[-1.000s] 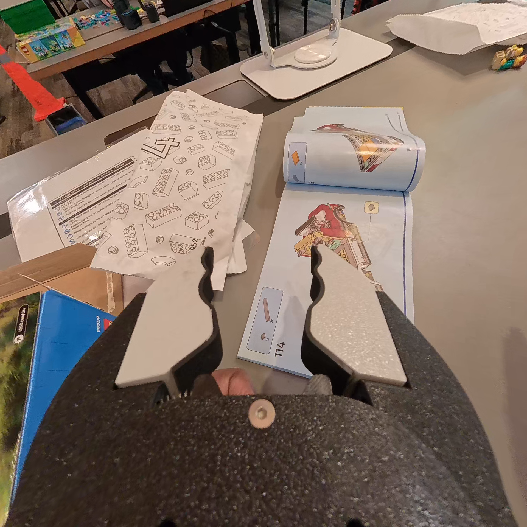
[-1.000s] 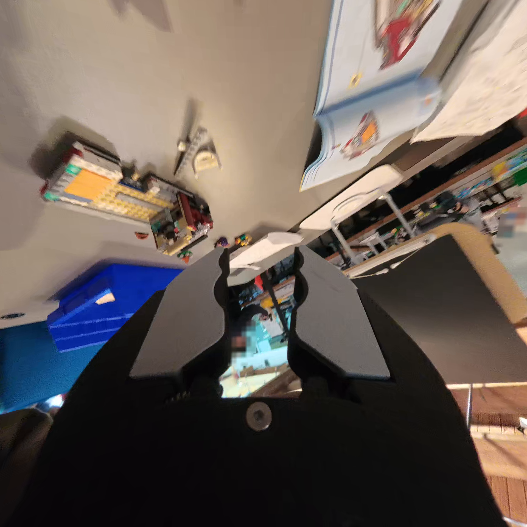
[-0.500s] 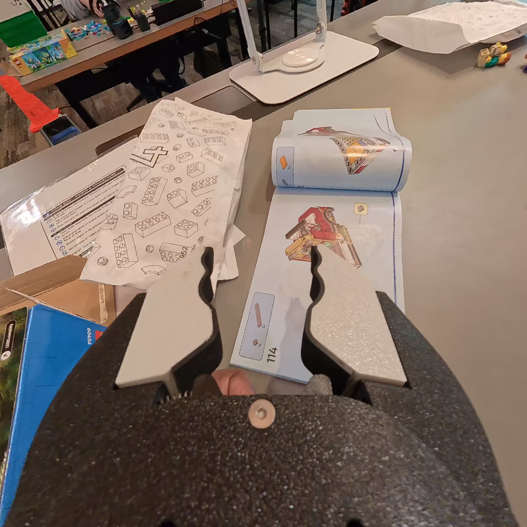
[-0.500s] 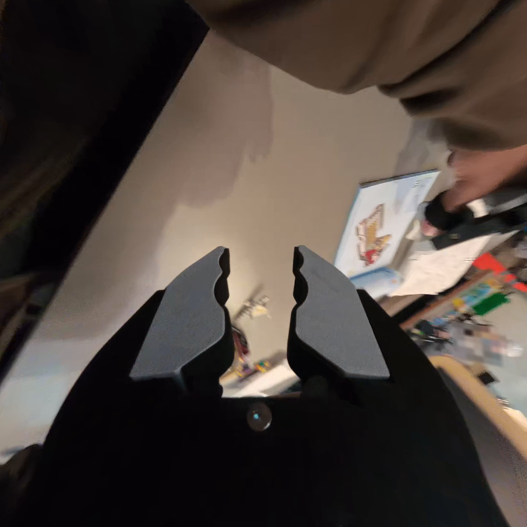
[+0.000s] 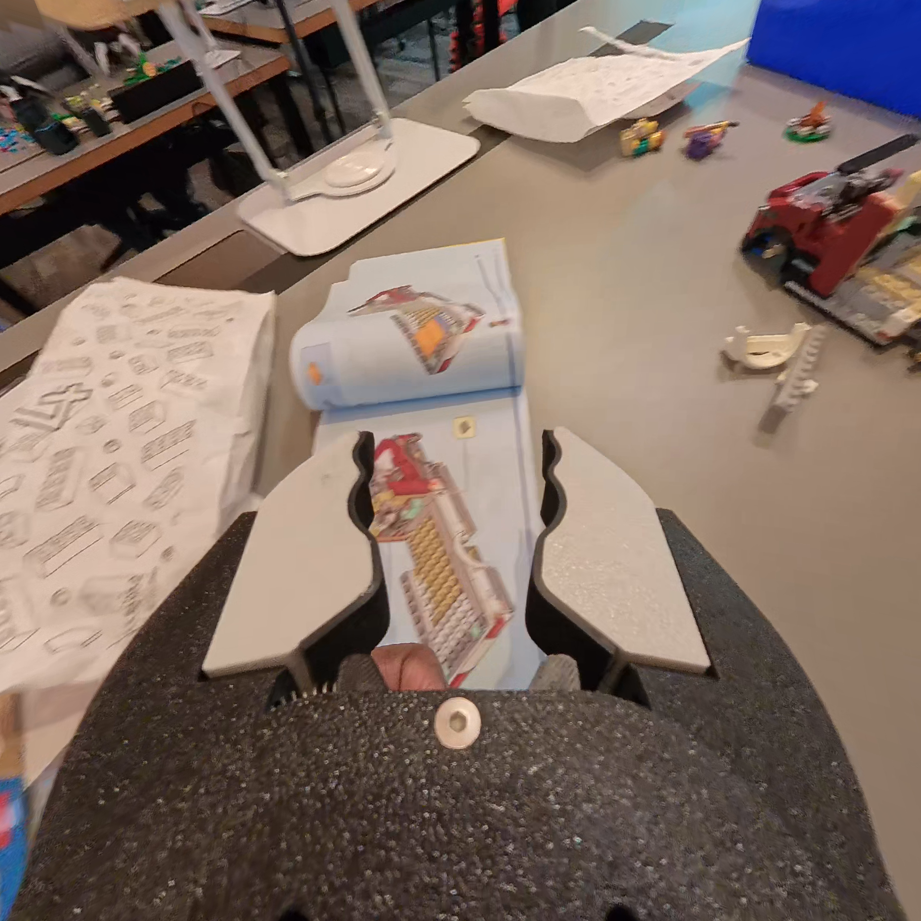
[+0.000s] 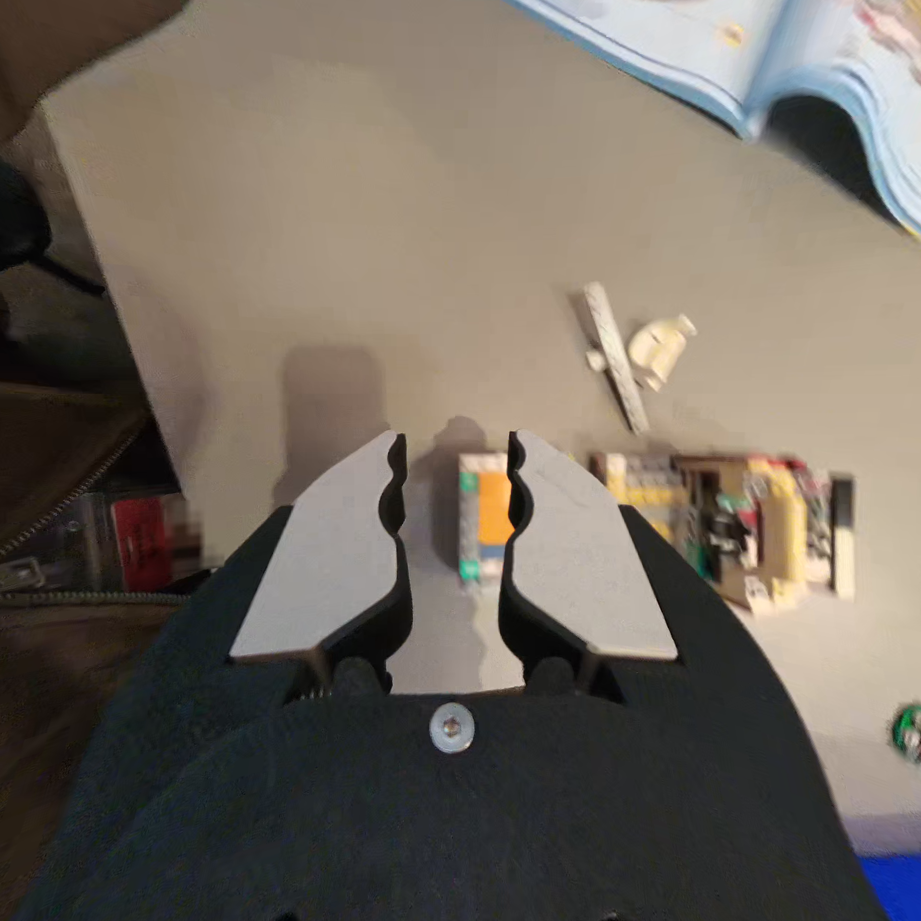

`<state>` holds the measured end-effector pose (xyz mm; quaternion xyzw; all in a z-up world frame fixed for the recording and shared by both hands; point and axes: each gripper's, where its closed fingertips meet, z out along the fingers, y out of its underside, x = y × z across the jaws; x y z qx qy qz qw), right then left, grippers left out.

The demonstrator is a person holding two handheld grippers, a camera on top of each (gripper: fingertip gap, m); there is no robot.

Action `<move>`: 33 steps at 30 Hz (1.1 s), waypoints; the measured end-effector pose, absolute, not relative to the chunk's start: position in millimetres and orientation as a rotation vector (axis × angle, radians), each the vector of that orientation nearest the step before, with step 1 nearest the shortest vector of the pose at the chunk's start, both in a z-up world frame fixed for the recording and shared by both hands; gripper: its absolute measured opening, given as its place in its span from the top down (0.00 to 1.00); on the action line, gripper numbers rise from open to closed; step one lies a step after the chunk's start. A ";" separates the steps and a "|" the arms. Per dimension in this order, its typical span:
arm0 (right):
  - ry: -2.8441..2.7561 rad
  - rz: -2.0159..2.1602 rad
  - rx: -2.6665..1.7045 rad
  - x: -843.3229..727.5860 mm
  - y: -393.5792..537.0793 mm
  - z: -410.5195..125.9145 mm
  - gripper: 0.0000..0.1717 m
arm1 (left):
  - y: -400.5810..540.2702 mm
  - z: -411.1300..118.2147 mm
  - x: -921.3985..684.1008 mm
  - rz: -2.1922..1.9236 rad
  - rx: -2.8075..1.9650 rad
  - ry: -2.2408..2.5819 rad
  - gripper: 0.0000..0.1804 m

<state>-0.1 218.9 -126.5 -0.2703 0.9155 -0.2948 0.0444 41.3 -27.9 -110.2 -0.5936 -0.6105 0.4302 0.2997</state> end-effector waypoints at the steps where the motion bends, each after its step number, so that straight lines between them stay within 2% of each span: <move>1: 2.801 -0.917 -0.758 -14.9 221.6 -126.5 0.77 | -16.9 -110.1 34.6 1.114 -1.587 -1.591 0.64; 6: 2.666 -1.020 -0.595 -45.3 229.7 -128.6 0.75 | 72.0 -117.7 1.4 0.820 -1.729 -1.342 0.63; 14: 2.556 -1.052 -0.645 -32.7 233.8 -144.6 0.72 | 208.0 -137.4 -21.4 0.368 -1.906 -1.008 0.63; 26: 2.570 -1.033 -0.667 -29.8 237.9 -157.9 0.77 | 240.3 -153.5 -24.2 0.284 -2.075 -0.895 0.74; 33: 2.571 -1.030 -0.691 -29.8 238.3 -158.4 0.80 | 242.4 -158.0 -25.9 0.322 -2.108 -0.879 0.75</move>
